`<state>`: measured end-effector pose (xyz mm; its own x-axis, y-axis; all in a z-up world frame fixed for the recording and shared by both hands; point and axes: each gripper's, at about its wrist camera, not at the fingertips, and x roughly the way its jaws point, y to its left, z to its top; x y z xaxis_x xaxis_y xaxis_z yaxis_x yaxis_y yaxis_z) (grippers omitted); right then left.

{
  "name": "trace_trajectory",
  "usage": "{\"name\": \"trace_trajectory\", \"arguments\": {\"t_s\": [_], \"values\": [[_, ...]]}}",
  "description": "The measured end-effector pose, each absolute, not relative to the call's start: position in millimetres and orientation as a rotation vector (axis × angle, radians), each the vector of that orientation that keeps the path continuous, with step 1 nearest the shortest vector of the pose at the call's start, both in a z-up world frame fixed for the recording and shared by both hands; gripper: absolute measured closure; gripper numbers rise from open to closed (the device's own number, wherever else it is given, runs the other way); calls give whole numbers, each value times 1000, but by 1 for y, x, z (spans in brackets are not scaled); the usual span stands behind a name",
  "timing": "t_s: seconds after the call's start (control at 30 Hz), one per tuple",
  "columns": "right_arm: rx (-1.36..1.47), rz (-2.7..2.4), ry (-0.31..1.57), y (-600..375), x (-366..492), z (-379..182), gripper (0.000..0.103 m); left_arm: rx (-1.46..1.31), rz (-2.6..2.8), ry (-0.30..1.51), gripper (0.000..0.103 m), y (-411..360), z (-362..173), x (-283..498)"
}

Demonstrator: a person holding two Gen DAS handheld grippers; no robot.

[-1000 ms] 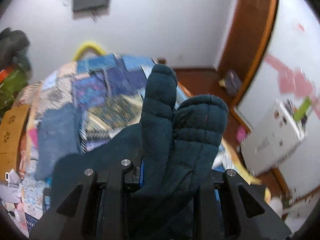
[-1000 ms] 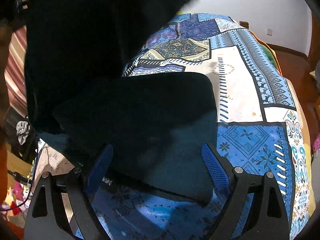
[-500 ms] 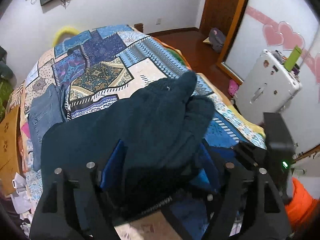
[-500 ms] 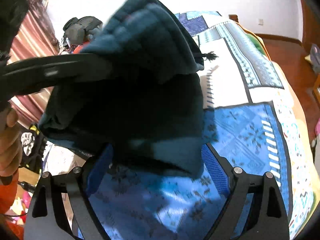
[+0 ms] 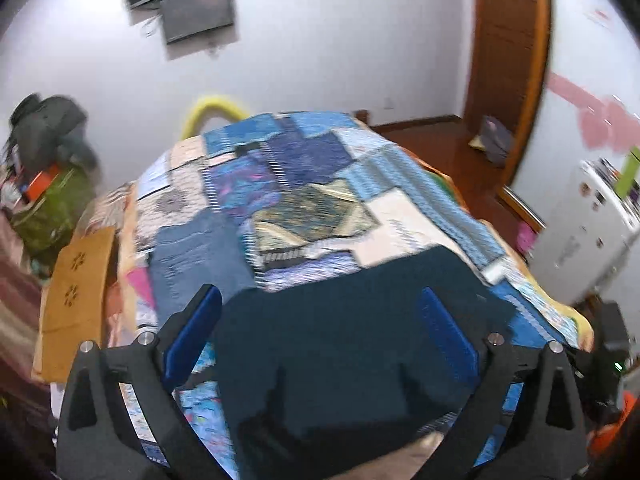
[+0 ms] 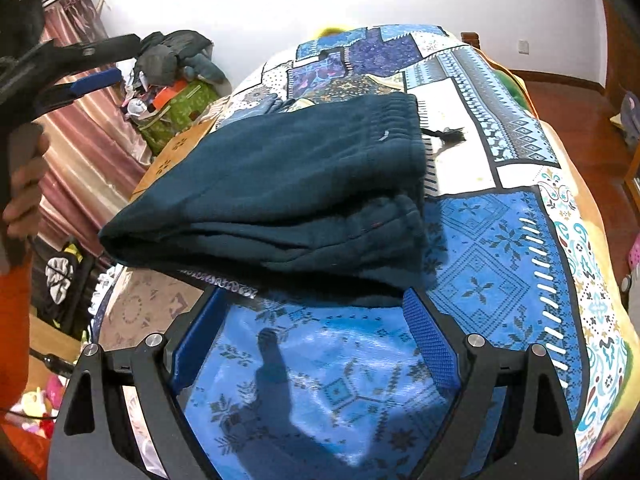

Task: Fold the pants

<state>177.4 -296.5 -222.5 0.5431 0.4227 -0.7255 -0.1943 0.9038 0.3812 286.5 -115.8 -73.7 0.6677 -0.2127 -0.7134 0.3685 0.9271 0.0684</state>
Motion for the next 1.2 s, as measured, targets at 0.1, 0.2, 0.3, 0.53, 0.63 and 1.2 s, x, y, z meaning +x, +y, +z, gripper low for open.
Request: {"name": "trace_trajectory", "arguments": {"t_s": [0.1, 0.2, 0.3, 0.53, 0.63, 1.2], "values": [[269, 379, 937, -291, 180, -225, 15, 235, -231, 773, 0, -92, -83, 317], [267, 379, 955, -286, 185, -230, 15, 232, -171, 826, 0, -72, -102, 348], [263, 374, 972, -282, 189, -234, 15, 198, -139, 914, 0, -57, -128, 382], [247, 356, 987, -277, 192, -236, 15, 237, -91, 1094, 0, -48, -199, 444], [248, 350, 993, -276, 194, -235, 15, 292, -73, 1174, 0, -48, -231, 452], [245, 329, 939, -277, 175, -215, 15, 265, -92, 1173, 0, 9, -242, 321]]}}
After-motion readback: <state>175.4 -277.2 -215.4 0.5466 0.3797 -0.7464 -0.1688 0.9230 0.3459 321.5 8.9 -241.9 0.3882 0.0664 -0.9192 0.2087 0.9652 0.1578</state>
